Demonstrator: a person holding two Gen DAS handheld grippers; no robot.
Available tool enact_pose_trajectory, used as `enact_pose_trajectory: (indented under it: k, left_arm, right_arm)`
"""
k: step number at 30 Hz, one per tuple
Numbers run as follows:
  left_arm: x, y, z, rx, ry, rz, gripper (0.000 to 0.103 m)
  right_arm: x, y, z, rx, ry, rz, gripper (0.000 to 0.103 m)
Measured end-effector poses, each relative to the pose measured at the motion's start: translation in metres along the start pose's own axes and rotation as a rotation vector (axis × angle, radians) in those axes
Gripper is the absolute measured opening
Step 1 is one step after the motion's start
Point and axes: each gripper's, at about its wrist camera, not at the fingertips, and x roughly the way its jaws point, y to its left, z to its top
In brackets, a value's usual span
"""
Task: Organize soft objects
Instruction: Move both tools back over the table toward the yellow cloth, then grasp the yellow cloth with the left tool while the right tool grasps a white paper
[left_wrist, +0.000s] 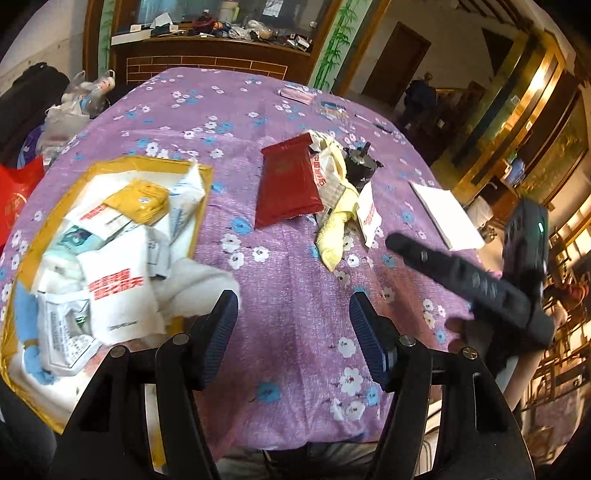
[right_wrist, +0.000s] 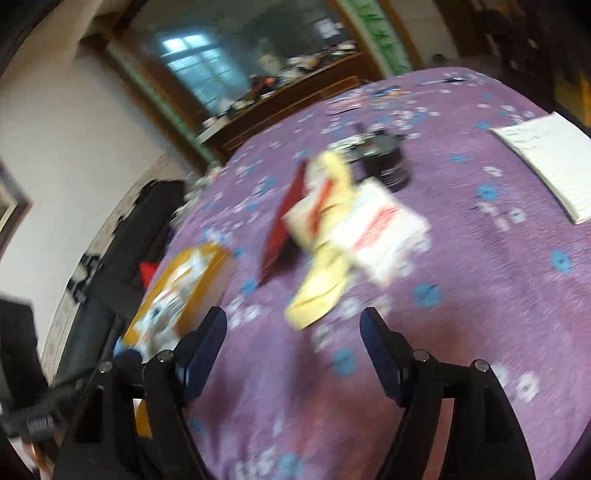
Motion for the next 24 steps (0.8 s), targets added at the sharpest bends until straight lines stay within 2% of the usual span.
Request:
enact_pose_trajectory:
  k: [5,8,12,15,17,20,24]
  left_arm:
    - [0.011,-0.007,0.001,0.016,0.022,-0.013,0.063]
    - [0.019,-0.009,0.001,0.017,0.046,-0.012,0.063]
    - [0.023,-0.011,0.0,0.026,0.05,-0.028,0.063]
    - [0.029,-0.011,0.0,0.019,0.068,-0.031,0.063]
    - [0.031,-0.011,0.0,0.024,0.074,-0.032,0.063]
    - [0.038,-0.011,0.003,0.023,0.08,-0.032,0.063]
    - [0.05,-0.018,0.008,0.048,0.104,-0.039,0.063]
  right_arm:
    - [0.023,-0.021,0.028,0.062,0.025,-0.056,0.075]
    - [0.038,-0.032,0.043,0.116,0.047,-0.051,0.075]
    - [0.055,-0.039,0.053,0.166,0.068,-0.049,0.075]
    - [0.068,-0.041,0.054,0.173,0.085,-0.108,0.074]
    - [0.069,-0.042,0.051,0.166,0.077,-0.118,0.073]
    - [0.063,-0.038,0.044,0.123,0.059,-0.109,0.052]
    - [0.054,-0.041,0.039,0.11,0.044,-0.076,0.037]
